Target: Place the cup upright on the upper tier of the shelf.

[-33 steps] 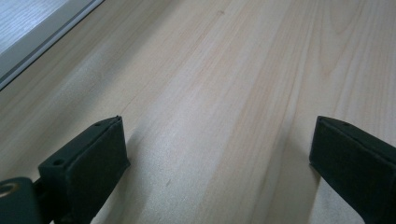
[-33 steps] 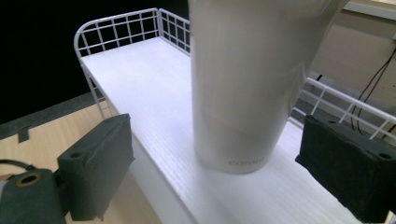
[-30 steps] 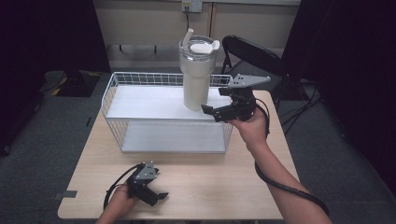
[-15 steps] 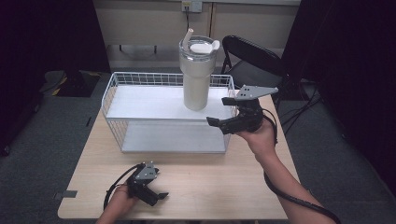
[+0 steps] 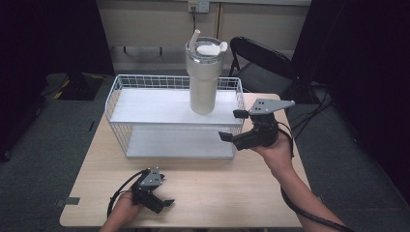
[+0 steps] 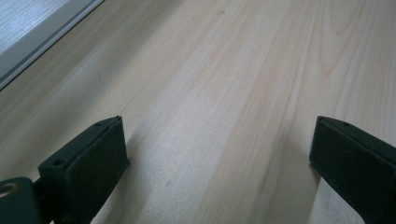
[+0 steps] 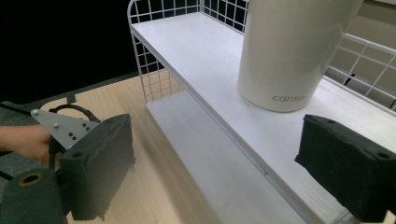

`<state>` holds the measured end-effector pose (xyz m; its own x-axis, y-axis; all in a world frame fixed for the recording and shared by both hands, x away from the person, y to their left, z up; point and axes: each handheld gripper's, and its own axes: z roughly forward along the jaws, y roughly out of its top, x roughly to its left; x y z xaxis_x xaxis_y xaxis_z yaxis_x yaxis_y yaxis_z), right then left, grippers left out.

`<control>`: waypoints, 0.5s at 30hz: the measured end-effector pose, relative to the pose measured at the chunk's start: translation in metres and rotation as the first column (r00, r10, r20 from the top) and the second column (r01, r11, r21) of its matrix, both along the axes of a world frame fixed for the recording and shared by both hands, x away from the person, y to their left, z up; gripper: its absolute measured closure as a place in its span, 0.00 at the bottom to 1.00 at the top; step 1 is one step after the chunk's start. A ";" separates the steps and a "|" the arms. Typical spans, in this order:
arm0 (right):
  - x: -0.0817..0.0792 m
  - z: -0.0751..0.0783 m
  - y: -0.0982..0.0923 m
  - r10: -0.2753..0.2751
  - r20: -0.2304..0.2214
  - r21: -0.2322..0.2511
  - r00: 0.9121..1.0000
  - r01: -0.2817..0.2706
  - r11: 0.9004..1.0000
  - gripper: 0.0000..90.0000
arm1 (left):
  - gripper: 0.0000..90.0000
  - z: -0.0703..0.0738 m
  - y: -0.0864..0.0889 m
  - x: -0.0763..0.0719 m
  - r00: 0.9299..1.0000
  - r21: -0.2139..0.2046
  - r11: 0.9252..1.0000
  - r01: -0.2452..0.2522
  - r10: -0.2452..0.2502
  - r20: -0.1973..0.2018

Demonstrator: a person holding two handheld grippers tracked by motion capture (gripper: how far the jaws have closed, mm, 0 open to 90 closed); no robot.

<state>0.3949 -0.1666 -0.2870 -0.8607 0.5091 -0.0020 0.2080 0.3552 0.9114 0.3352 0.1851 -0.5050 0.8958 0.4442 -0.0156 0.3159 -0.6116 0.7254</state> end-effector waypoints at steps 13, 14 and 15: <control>-0.012 -0.013 -0.010 0.022 -0.001 0.007 1.000 -0.022 1.000 0.11 | 0.04 0.000 0.000 0.000 1.000 0.000 1.000 -0.001 0.001 -0.002; -0.013 -0.014 -0.011 0.021 0.000 0.006 1.000 -0.021 1.000 0.11 | 0.04 0.000 0.000 0.000 1.000 0.000 1.000 -0.001 0.001 -0.003; -0.014 -0.015 -0.012 0.022 -0.001 0.007 1.000 -0.022 1.000 0.11 | 0.04 0.000 0.000 0.000 1.000 0.000 1.000 -0.001 0.001 -0.002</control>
<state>0.3813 -0.1785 -0.3021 -0.8716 0.4902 0.0020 0.2009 0.3535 0.9136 0.3351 0.1850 -0.5051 0.8955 0.4447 -0.0176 0.3179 -0.6113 0.7247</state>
